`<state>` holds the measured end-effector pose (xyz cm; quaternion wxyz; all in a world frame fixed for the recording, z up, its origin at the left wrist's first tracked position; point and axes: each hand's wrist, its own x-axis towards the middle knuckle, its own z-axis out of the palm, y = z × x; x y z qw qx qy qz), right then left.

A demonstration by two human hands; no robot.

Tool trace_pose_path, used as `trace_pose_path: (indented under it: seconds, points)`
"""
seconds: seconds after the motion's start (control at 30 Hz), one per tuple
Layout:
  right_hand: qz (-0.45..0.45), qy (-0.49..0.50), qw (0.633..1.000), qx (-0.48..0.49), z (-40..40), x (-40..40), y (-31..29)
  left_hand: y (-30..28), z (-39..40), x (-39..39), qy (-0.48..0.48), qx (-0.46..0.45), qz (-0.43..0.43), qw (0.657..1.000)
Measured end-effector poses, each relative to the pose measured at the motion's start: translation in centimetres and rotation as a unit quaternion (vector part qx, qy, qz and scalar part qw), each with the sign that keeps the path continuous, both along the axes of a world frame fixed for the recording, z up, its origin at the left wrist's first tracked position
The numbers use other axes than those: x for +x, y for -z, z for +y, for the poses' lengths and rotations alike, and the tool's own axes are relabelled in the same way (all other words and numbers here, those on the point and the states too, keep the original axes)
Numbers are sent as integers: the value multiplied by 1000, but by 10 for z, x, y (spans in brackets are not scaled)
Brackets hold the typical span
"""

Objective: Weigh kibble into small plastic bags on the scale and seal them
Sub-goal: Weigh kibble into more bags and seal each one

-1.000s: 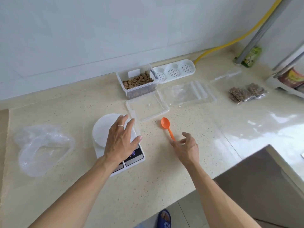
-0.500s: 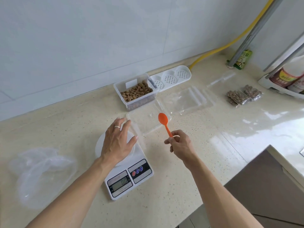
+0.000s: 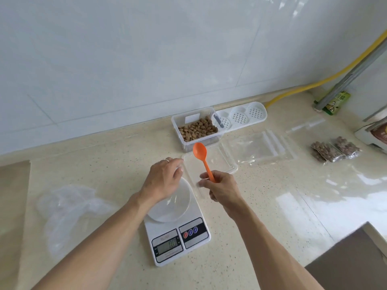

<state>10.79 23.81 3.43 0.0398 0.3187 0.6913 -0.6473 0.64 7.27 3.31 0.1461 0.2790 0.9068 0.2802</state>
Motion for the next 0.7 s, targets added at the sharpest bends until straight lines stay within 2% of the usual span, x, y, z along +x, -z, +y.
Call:
trace_pose_path:
  seconds: [0.1, 0.3, 0.4, 0.5, 0.6, 0.7]
  points:
    - [12, -20, 1000, 7, 5, -4, -15, -19, 14, -7, -40, 82, -118, 989]
    - [43, -69, 997, 13, 16, -10, -41, -50, 24, -14, -19, 149, -199, 969]
    - [43, -120, 992, 10, 19, -15, -54, -57, 27, -13, 14, 145, -216, 966]
    - [38, -162, 985, 52, 24, -18, -66, -65, 28, -12, 21, 135, -214, 967]
    - [41, -174, 980, 82, 36, -19, -74, -70, 24, -15, 27, 85, -209, 974]
    - [38, -176, 982, 57, 48, -19, -79, -73, 19, -16, 24, 60, -196, 978]
